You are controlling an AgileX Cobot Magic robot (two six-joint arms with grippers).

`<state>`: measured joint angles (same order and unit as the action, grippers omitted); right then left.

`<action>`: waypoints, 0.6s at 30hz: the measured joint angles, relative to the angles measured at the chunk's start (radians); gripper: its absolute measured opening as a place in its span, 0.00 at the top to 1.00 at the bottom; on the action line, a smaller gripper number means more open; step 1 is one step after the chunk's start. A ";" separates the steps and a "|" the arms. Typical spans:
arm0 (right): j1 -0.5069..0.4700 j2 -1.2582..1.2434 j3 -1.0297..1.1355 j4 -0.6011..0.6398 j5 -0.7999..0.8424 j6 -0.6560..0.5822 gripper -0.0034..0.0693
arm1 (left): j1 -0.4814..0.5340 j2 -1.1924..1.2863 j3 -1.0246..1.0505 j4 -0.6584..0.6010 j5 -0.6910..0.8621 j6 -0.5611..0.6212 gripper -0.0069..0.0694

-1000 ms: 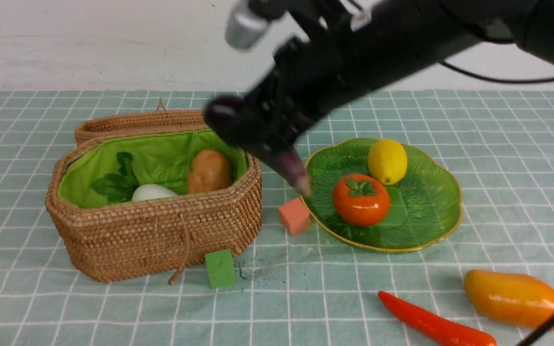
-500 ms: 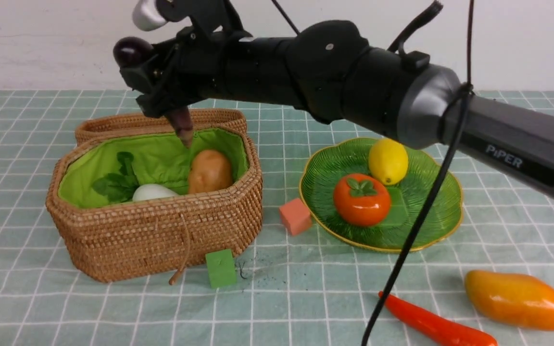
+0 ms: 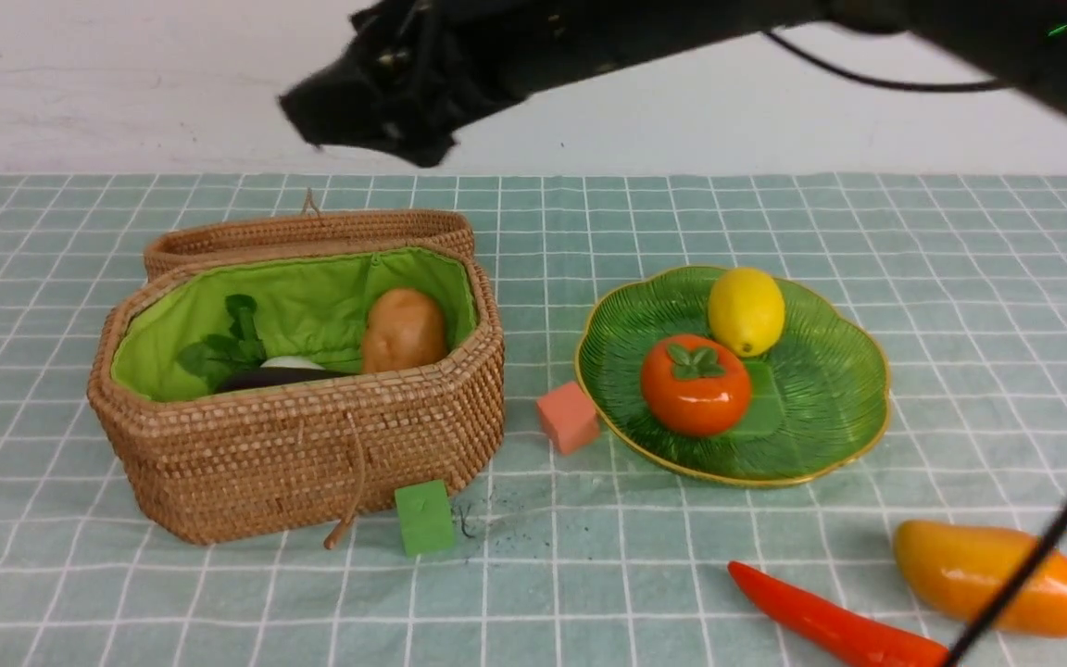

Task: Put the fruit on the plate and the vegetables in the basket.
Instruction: Use the right arm to grab a carrot and put it into the left basket

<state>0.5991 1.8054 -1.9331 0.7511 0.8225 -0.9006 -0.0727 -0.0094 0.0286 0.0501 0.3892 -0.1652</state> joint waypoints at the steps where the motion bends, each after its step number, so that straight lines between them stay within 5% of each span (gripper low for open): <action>1: -0.020 -0.043 -0.002 -0.117 0.120 0.079 0.20 | 0.000 0.000 0.000 0.000 0.000 0.000 0.80; 7: -0.083 -0.141 0.076 -0.529 0.407 0.330 0.29 | 0.000 0.000 0.000 0.000 0.000 0.000 0.79; 18: -0.092 -0.257 0.853 -0.671 0.164 0.395 0.06 | 0.000 0.000 0.000 0.000 0.001 0.000 0.77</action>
<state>0.5067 1.5481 -1.0802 0.0804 0.9865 -0.5057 -0.0727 -0.0094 0.0286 0.0501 0.3901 -0.1652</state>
